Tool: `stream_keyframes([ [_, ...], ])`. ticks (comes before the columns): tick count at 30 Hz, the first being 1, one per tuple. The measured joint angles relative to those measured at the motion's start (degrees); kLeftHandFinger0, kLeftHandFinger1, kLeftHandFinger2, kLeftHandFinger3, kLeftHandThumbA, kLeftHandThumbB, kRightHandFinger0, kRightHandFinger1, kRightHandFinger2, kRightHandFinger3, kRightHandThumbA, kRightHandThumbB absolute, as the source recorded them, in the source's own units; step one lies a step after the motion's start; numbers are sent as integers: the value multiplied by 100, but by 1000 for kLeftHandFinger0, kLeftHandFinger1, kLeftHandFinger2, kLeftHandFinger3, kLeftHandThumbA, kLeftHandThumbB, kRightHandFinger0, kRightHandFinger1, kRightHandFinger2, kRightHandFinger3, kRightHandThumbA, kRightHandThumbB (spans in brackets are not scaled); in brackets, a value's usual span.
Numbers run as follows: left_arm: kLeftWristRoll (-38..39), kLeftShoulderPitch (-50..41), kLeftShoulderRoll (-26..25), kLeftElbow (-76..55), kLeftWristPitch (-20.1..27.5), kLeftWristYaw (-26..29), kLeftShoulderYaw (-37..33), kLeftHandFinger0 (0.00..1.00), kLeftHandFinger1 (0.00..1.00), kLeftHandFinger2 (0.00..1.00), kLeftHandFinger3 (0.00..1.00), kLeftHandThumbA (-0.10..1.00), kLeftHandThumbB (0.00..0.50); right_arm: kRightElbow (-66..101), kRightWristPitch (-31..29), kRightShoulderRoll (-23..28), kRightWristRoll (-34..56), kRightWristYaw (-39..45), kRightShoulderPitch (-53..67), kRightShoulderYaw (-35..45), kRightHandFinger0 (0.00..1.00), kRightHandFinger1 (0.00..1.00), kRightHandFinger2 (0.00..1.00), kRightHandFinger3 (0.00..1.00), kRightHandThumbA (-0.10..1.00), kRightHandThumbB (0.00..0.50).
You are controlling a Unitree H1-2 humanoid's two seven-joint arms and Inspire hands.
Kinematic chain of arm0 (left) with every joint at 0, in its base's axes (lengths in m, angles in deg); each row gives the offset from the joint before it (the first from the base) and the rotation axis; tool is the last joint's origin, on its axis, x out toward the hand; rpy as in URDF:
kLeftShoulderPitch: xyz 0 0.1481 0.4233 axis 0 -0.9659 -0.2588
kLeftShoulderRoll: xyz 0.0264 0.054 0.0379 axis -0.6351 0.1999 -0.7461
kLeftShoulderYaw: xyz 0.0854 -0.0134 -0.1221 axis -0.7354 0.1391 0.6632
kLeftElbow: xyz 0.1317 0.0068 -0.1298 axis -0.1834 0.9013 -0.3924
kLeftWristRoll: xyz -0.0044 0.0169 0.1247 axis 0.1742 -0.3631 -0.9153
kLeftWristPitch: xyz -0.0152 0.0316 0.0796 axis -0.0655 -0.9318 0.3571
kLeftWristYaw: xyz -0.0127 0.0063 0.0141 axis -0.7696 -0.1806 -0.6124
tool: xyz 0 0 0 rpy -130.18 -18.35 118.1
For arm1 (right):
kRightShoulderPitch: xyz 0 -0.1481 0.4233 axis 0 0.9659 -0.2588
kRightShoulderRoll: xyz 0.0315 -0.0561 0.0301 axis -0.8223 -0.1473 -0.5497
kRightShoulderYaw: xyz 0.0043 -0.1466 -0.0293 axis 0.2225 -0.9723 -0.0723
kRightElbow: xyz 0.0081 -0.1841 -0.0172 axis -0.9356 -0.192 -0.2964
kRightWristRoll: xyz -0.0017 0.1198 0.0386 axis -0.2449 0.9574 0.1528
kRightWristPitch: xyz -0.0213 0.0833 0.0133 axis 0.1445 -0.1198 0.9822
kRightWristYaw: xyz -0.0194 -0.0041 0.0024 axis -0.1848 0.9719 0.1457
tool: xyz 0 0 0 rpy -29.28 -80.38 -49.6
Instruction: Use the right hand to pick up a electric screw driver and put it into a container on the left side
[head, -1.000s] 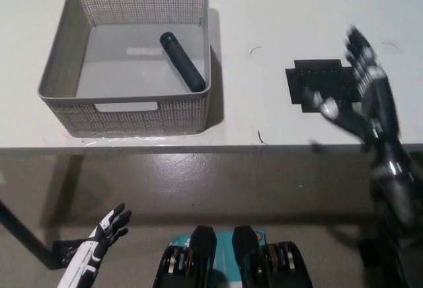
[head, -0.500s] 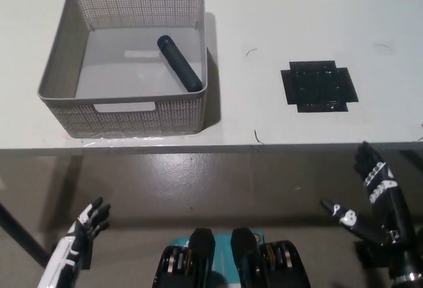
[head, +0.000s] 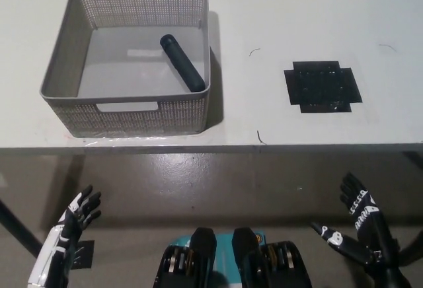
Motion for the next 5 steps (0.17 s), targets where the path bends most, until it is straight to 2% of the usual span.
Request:
stream_keyframes([
  [5,8,0,2,1,-63,0,36,1000,1000,1000,1000,1000,205,-32,-57,0,-2,26,-57,1,1000,1000,1000,1000,1000,290],
])
